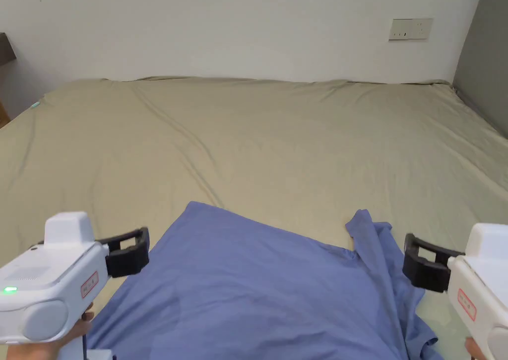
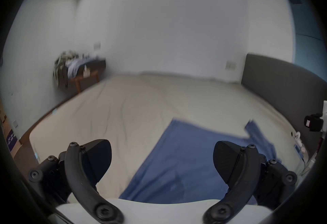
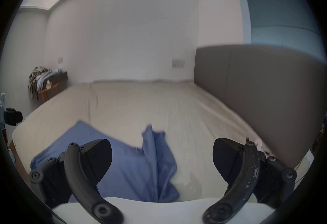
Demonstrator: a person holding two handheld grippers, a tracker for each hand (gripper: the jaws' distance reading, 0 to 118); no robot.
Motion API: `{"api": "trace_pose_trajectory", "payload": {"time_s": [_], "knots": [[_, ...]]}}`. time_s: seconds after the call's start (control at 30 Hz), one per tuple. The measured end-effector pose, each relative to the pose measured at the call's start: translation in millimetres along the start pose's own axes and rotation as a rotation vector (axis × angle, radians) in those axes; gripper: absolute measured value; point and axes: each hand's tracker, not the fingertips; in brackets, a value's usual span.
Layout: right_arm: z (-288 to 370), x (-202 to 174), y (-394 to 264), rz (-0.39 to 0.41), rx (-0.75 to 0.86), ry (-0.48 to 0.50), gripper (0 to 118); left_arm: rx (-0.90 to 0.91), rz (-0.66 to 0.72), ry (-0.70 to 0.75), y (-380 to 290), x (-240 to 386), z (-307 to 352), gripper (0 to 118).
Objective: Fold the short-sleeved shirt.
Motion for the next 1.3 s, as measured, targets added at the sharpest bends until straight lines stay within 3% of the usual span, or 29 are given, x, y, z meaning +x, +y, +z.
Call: {"api": "trace_pose_trajectory", "payload": {"time_s": [0.2,0.27,0.3,0.33,0.37,0.4,0.43,0.47,0.5,0.7,0.97,1.13,1.17,1.2,1.3], "knots": [[15,-18,29,0.035,0.163,-0.029,117,0.209,-0.027,0.026,30,37,2,113],[16,-23,32,0.040,0.187,-0.039,112,0.236,-0.020,0.020,32,45,1,101],[16,-24,33,0.044,0.195,-0.040,102,0.259,-0.016,0.008,32,47,2,79],[17,-25,34,0.045,0.205,-0.037,83,0.290,-0.011,-0.012,31,50,1,52],[18,-26,34,0.049,0.218,-0.037,76,0.285,-0.016,-0.011,29,52,0,52],[16,-27,33,0.054,0.227,-0.040,76,0.284,-0.017,-0.009,29,55,-2,41],[15,-28,33,0.065,0.229,-0.043,45,0.278,-0.021,-0.010,28,57,-5,10],[12,-28,34,0.076,0.229,-0.056,16,0.278,-0.009,-0.035,24,60,-6,0],[12,-28,33,0.078,0.235,-0.065,2,0.258,-0.002,-0.063,22,60,-8,0],[-4,-25,37,0.072,0.233,-0.065,1,0.137,-0.075,-0.073,30,66,-49,0],[-51,-28,41,0.078,0.189,-0.083,1,-0.255,-0.052,-0.164,34,61,-197,0],[-93,-28,33,0.078,0.135,-0.086,1,-0.383,-0.065,-0.158,25,56,-293,0],[-101,-27,32,0.074,0.121,-0.085,1,-0.406,-0.072,-0.162,23,55,-309,6],[-109,-27,30,0.074,0.111,-0.086,1,-0.425,-0.063,-0.165,21,54,-324,22],[-132,-25,23,0.074,0.079,-0.105,1,-0.525,-0.050,-0.159,10,54,-366,89]]}}
